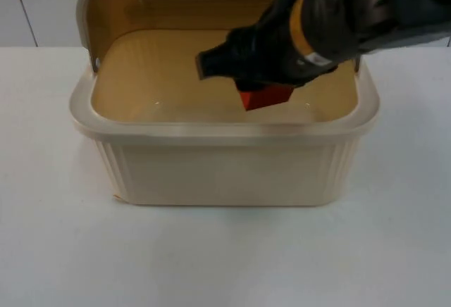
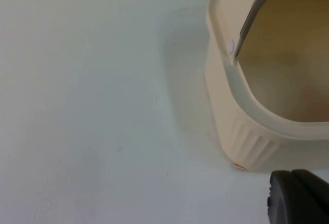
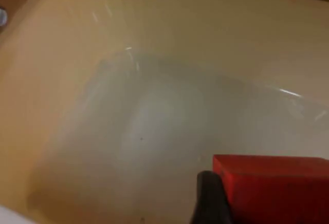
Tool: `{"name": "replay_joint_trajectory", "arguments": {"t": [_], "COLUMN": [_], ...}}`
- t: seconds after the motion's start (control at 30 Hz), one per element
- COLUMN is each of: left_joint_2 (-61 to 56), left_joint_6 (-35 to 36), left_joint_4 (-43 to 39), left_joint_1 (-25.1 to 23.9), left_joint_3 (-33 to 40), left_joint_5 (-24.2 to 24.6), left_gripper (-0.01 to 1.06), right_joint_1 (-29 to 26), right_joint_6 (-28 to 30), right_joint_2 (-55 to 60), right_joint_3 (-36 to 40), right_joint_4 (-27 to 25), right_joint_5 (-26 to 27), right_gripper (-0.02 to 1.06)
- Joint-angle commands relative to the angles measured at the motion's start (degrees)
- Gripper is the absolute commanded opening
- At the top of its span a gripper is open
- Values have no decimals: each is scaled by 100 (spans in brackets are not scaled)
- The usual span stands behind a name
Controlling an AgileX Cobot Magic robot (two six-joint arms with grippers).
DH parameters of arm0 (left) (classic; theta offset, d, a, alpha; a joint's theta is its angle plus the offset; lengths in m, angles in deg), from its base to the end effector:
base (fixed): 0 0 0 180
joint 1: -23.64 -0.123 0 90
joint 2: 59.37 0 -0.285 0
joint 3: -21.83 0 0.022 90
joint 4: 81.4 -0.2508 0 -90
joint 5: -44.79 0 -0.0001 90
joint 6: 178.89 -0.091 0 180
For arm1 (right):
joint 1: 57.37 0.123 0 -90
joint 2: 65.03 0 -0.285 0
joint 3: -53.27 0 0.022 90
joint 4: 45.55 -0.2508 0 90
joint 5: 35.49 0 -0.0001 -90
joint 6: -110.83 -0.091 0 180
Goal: Open the box lid with the left hand, place the block into the box with the right hand, then close the box lid with the left hand.
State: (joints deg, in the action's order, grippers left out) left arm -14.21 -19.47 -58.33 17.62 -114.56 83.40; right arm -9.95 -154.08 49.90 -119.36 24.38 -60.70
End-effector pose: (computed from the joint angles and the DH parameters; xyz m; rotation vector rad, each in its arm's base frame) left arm 0.1231 -0.0094 0.3017 0.0669 2.1668 -0.1876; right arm 0.3018 0.2745 0.2108 -0.3823 2.1937 0.1401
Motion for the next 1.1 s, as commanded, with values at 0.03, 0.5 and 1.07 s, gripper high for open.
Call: {"name": "replay_joint_trajectory", "arguments": {"t": [0.03,0.5,1.07], "left_joint_2": [-32,-32,-32], "left_joint_6": [-20,-20,-20], "left_joint_4": [-27,-105,-124], "left_joint_1": [36,36,36], "left_joint_3": [22,22,22], "left_joint_5": [-5,-6,5], "left_gripper": [0,0,0], "right_joint_1": [47,192,650], "right_joint_6": [-29,1041,5537], "right_joint_2": [270,-554,-3087], "right_joint_3": [-220,-243,927], "right_joint_4": [202,-841,-4959], "right_joint_5": [-133,-148,-1407], "right_gripper": [22,105,105]}}
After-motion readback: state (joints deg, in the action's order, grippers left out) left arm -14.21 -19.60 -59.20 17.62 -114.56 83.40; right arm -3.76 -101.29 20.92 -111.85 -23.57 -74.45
